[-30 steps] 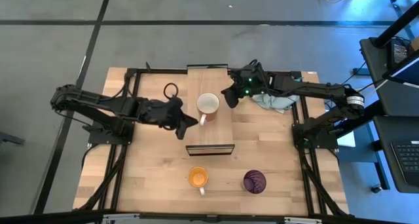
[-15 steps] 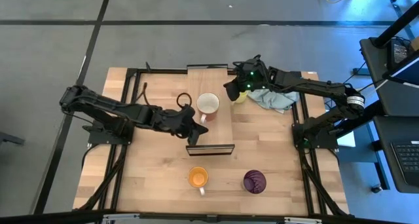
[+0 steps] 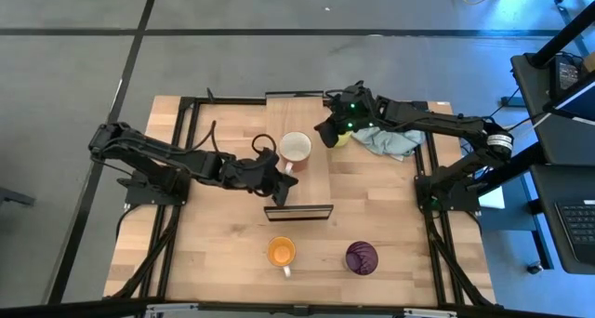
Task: Stack small to large cups/mugs on shelf
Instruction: Put the orange mug on the shelf
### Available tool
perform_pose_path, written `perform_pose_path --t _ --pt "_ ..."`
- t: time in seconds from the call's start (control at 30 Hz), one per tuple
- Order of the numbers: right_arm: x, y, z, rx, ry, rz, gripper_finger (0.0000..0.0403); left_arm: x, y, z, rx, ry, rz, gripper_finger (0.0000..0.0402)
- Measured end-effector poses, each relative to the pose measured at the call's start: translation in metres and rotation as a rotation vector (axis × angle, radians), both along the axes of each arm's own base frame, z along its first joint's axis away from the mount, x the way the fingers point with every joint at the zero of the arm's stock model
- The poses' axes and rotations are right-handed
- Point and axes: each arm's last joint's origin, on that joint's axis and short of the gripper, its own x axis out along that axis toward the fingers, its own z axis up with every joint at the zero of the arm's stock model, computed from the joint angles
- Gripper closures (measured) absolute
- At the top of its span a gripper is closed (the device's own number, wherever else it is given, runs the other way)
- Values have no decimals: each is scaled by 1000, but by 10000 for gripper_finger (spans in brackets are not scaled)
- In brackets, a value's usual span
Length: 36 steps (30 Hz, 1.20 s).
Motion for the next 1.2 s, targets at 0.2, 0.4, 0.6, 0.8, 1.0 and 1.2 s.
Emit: perform_pose_path --t 0.2,0.4,0.6,0.8,1.0,1.2 --pt "3 0 4 -9 -54 35 397 -2 1 -4 8 50 8 387" --pt "3 1 4 1 -58 41 397 -4 2 -8 15 86 12 387" --pt "5 7 4 8 -62 82 397 -5 3 -9 31 104 33 387" --pt "9 17 4 4 -61 119 397 -5 4 -10 40 112 38 387" --pt "11 26 4 6 -52 149 397 -7 4 -11 42 130 41 386" --pt "12 36 0 20 -14 181 397 -9 4 -14 38 159 54 386"
